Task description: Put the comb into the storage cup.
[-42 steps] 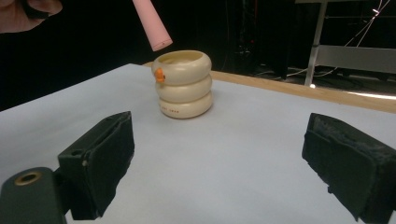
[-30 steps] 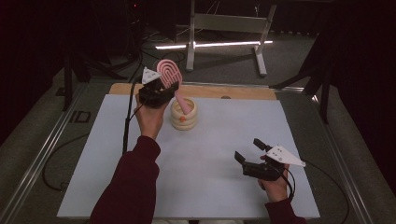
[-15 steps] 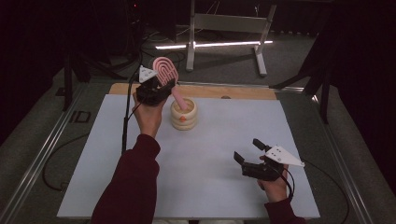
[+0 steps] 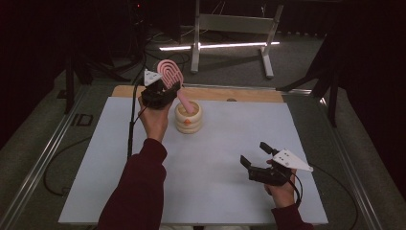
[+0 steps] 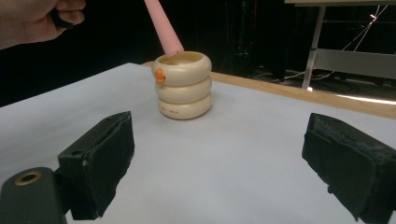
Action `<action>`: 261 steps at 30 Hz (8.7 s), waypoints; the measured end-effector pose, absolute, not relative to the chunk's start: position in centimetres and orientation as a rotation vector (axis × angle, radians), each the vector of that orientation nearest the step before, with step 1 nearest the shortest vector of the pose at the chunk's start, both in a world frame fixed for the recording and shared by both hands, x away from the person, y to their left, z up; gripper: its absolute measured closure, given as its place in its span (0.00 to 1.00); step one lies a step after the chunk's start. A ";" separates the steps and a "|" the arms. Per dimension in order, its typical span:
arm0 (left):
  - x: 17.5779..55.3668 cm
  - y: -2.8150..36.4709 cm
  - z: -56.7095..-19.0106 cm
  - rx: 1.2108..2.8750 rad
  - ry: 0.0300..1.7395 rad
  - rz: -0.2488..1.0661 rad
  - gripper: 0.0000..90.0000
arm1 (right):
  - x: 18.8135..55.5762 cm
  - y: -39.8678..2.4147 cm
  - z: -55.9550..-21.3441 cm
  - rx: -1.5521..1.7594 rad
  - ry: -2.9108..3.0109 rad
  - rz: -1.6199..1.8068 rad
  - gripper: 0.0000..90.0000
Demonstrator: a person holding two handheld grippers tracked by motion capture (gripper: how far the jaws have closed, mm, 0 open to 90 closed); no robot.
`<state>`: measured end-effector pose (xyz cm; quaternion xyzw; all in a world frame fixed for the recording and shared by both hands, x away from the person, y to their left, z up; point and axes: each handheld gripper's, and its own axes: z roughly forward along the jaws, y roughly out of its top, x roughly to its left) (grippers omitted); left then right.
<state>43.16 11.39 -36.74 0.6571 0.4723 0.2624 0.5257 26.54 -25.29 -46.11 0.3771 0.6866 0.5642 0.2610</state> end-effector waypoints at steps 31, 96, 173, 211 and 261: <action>43.9 10.9 -38.9 1.600 1.163 0.617 0.72 | 26.5 -25.1 -46.2 1.020 1.861 1.530 0.11; 43.9 8.9 -42.0 1.649 1.179 0.623 0.72 | 26.5 -24.8 -46.2 1.011 1.867 1.527 0.11; 45.2 9.5 -44.2 1.670 1.233 0.465 0.67 | 26.6 -24.9 -46.3 1.020 1.866 1.520 0.11; 45.7 10.7 -44.5 1.743 1.276 0.509 0.48 | 26.6 -24.9 -46.4 1.022 1.864 1.516 0.11; 44.4 12.2 -43.1 1.722 1.248 0.625 0.00 | 26.7 -24.6 -46.5 1.018 1.875 1.519 0.11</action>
